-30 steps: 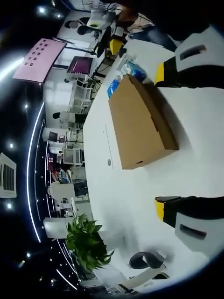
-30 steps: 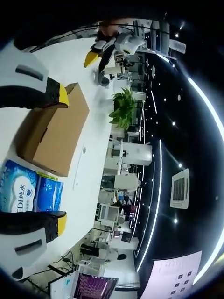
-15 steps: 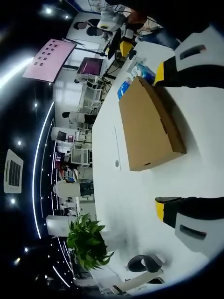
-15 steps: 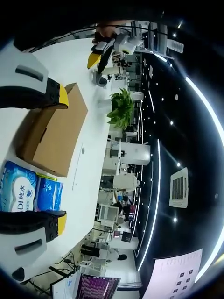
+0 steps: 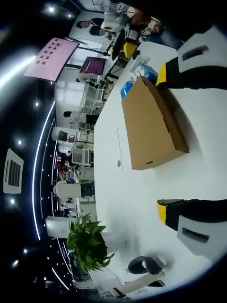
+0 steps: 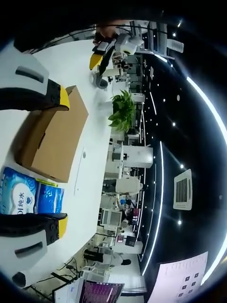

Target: Operate the shoe box by opening the lid, removing the specified soft item, and placing it in the target area until the item is outside and the box remains undamaged.

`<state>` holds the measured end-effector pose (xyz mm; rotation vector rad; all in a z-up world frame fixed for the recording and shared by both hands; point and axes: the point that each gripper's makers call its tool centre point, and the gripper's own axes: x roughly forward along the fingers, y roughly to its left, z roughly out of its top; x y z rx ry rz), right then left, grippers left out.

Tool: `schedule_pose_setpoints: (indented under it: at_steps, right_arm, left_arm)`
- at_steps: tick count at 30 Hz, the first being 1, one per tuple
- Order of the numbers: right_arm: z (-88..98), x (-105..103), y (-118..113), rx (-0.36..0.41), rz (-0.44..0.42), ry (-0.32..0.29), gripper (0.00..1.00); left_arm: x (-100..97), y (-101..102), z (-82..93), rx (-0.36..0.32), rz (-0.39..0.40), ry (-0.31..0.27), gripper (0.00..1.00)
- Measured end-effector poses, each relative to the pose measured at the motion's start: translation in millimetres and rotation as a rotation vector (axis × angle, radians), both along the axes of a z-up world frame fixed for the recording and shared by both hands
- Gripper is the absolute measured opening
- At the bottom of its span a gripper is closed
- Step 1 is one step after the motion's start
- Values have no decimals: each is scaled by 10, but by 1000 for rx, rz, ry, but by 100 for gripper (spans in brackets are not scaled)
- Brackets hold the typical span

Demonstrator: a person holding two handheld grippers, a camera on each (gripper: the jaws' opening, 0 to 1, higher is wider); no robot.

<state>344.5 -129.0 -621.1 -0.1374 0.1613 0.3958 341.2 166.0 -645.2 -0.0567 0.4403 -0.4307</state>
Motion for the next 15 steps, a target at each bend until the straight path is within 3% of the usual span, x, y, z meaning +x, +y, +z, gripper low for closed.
schedule_pose_setpoints:
  at_steps: [15]
  right_arm:
    - [-19, -31, -82, -11, 6, 9, 88]
  left_arm:
    - [-60, -69, -43, 16, -4, -15, 98]
